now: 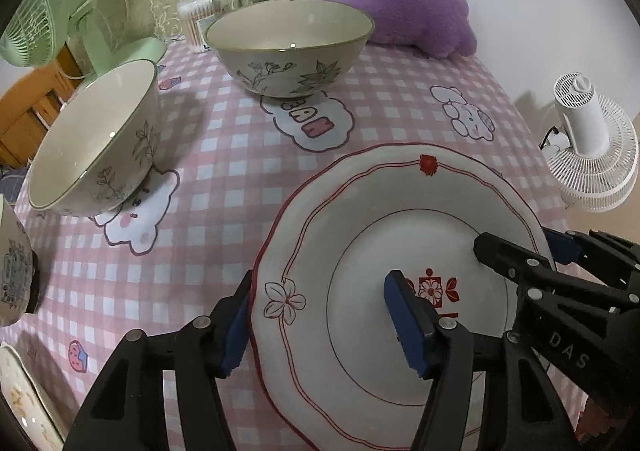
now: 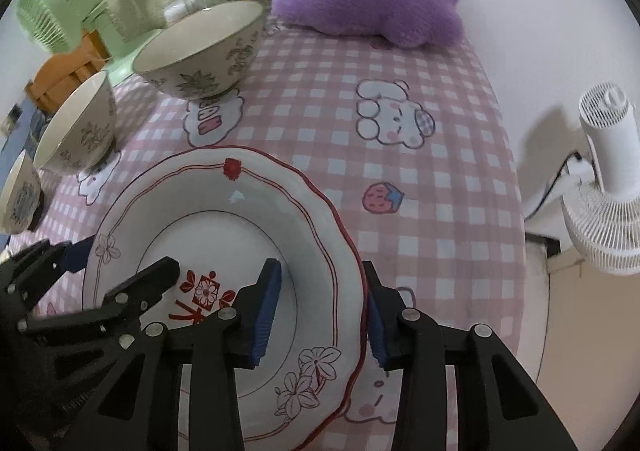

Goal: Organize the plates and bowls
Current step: 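Lift the red-rimmed white plate with both grippers, then carry the red-rimmed plate with both grippers over the yellow-flower plate stack, then lower the red-rimmed plate onto the stack and open both grippers, then move both grippers to a grey-green bowl and close on its rim, then lift the grey-green bowl with both grippers and carry it toward the plate stack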

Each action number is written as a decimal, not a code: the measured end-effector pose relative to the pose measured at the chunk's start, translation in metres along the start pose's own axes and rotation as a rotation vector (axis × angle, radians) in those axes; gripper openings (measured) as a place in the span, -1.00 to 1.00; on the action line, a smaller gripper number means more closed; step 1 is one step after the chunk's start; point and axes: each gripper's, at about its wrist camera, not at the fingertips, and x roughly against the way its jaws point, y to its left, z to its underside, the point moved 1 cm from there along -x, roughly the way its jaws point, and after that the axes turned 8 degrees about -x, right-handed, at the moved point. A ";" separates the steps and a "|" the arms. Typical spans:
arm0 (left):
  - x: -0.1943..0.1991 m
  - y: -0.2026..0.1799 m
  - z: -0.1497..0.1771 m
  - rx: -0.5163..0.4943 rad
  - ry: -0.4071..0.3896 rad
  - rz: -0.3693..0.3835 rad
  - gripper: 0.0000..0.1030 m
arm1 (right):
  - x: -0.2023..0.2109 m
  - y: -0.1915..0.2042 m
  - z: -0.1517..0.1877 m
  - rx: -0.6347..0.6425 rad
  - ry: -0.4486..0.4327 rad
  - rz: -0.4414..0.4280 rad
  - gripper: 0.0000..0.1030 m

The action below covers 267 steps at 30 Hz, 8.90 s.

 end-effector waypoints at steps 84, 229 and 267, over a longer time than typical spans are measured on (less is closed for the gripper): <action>0.133 0.268 0.200 0.029 0.027 -0.008 0.24 | 0.061 0.332 0.168 -0.097 0.093 0.072 -0.18; 0.137 0.264 0.072 -0.047 -0.131 -0.038 -0.54 | 0.087 0.332 0.041 -0.162 -0.160 0.024 -0.65; 0.124 0.095 0.199 0.048 0.036 -0.079 -0.54 | 0.105 0.188 0.187 -0.088 0.032 -0.003 -0.66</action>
